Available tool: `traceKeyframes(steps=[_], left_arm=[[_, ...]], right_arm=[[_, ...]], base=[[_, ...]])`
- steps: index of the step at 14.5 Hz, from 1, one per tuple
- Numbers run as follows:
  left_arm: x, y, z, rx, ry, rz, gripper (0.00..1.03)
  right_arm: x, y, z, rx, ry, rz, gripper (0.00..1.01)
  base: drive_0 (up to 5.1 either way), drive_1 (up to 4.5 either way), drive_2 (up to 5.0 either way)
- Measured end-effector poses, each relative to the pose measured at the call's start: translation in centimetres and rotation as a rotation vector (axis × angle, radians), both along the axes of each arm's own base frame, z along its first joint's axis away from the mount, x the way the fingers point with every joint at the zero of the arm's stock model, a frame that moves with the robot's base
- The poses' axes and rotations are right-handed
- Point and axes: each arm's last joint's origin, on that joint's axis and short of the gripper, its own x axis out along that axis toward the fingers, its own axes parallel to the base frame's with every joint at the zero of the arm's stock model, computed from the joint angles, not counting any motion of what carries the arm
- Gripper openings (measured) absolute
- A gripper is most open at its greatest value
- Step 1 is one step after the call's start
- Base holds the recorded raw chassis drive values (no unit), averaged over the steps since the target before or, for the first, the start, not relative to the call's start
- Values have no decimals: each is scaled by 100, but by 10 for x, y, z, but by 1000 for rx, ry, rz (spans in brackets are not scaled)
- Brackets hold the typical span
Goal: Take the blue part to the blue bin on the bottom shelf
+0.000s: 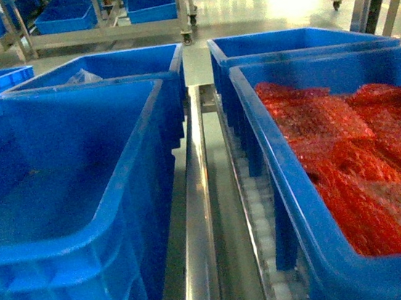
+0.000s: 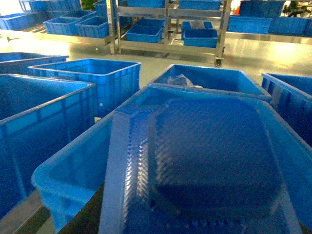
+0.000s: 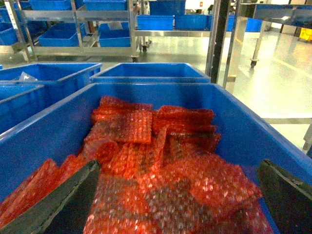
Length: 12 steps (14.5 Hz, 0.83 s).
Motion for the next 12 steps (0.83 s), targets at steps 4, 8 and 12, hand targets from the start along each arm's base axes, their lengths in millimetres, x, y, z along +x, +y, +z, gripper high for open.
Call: traceKeyframes(steps=[4, 8, 12], left_arm=[[0, 0, -1, 3, 6, -2, 43], [0, 0, 0, 2, 4, -1, 43], [0, 0, 0, 2, 4, -1, 43]], right_arm=[[0, 0, 0, 0, -4, 0, 98], [0, 0, 0, 0, -2, -1, 98], [0, 0, 0, 0, -2, 0, 98]], base=[[5, 329, -319], [0, 0, 0], [0, 0, 0]])
